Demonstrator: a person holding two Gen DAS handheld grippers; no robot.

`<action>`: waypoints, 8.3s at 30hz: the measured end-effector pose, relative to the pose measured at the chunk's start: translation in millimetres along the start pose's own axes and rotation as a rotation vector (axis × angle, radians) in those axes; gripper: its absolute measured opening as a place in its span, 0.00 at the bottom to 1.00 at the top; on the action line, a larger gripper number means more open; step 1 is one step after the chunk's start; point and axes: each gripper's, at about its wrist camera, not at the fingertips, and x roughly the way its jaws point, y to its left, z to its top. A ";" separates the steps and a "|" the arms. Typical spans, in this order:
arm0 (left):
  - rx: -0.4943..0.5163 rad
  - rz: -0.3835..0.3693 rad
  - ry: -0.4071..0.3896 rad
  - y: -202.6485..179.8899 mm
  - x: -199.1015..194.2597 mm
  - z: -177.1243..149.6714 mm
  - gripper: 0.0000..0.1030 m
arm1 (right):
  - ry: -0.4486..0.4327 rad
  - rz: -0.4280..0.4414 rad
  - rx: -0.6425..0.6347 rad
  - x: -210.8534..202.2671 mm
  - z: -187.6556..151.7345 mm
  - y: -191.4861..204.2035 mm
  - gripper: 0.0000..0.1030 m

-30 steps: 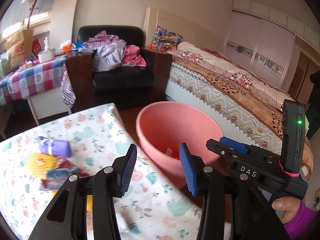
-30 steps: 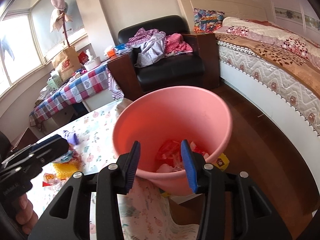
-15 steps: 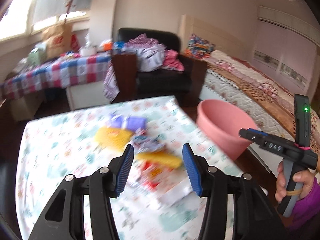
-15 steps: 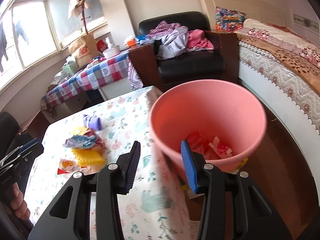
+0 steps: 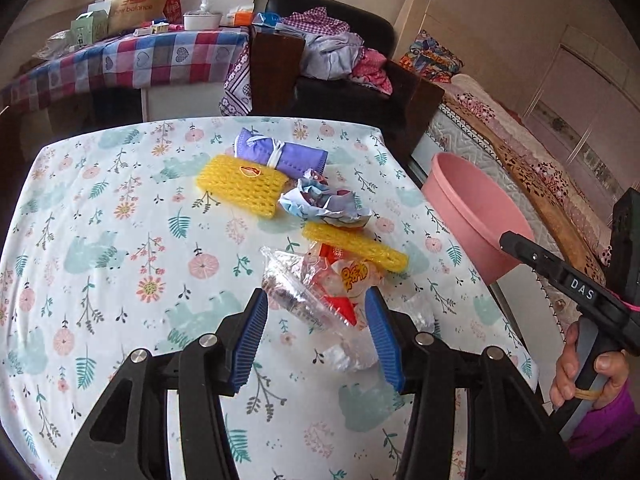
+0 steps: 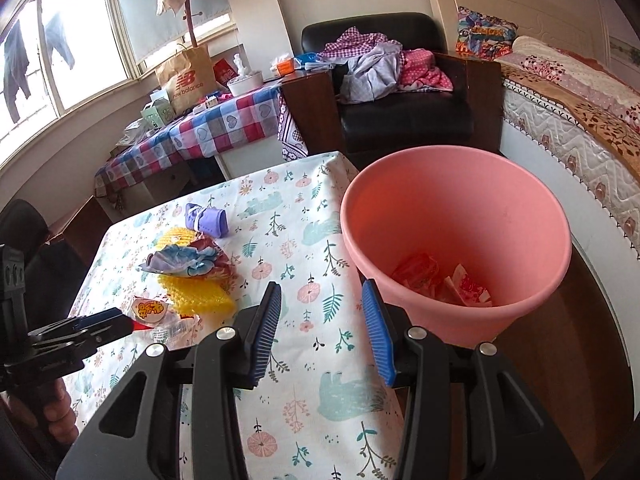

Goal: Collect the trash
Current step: 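Move both open tools back over the trash on the table, then grasp the clear snack bag with the left tool while the right tool grasps the yellow mesh sleeve, then carry the clear snack bag and yellow mesh sleeve over the pink bucket, then open both tools to drop the items into the pink bucket, then move both open tools back over the trash on the table, then grasp the crumpled red-blue paper wrapper with the left tool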

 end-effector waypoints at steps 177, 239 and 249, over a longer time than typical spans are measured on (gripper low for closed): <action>0.346 -0.219 -0.068 -214.3 97.8 69.1 0.33 | -0.057 -0.128 0.278 1.9 14.6 -135.8 0.20; 0.071 0.030 -0.040 -13.4 36.2 23.4 0.44 | 0.076 0.032 -0.085 12.1 -0.3 16.4 0.26; 0.077 0.036 0.024 -17.1 63.8 21.7 0.37 | 0.097 0.037 -0.080 19.8 -2.7 16.6 0.26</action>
